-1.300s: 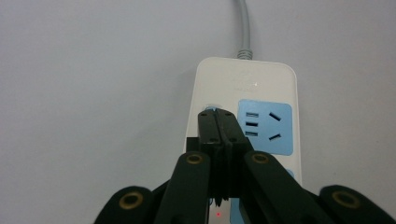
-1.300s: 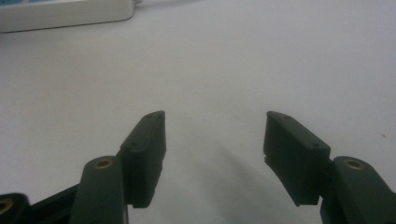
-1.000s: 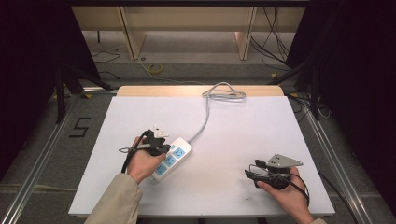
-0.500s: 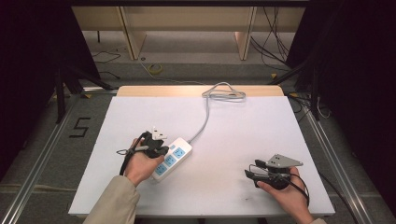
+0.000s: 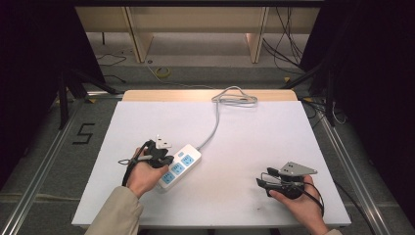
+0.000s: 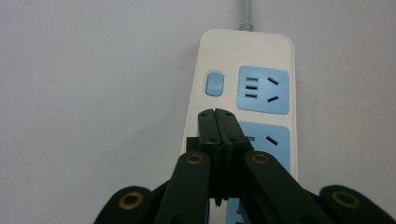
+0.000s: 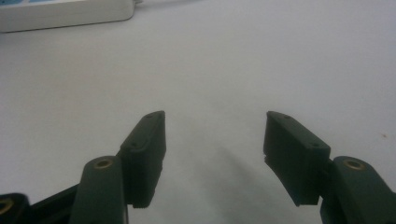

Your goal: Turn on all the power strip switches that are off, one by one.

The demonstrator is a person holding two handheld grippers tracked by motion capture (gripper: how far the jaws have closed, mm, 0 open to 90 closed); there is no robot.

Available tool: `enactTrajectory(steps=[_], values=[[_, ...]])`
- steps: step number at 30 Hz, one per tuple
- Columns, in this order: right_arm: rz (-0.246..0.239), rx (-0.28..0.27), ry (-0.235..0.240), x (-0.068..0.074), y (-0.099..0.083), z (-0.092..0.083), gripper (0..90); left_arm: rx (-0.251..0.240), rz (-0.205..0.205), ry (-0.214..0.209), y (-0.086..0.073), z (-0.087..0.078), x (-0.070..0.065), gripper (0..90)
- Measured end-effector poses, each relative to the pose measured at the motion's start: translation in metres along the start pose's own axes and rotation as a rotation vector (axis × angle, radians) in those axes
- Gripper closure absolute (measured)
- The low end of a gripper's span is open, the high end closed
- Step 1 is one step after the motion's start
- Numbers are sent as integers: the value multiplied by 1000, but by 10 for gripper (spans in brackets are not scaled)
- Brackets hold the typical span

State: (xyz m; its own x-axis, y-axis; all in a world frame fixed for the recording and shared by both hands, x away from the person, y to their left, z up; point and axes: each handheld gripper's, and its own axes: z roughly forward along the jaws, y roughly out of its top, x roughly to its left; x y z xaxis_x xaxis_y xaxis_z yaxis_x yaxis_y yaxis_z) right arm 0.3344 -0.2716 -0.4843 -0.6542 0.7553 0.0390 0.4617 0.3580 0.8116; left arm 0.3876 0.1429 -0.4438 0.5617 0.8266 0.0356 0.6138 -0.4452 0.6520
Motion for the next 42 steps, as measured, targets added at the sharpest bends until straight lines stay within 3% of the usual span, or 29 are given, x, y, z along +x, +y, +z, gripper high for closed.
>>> enactTrajectory(steps=[42], values=[[-1, 2, -1, 0, 0, 0, 400, 17, -32, 6, -20, -15, 13, 899]])
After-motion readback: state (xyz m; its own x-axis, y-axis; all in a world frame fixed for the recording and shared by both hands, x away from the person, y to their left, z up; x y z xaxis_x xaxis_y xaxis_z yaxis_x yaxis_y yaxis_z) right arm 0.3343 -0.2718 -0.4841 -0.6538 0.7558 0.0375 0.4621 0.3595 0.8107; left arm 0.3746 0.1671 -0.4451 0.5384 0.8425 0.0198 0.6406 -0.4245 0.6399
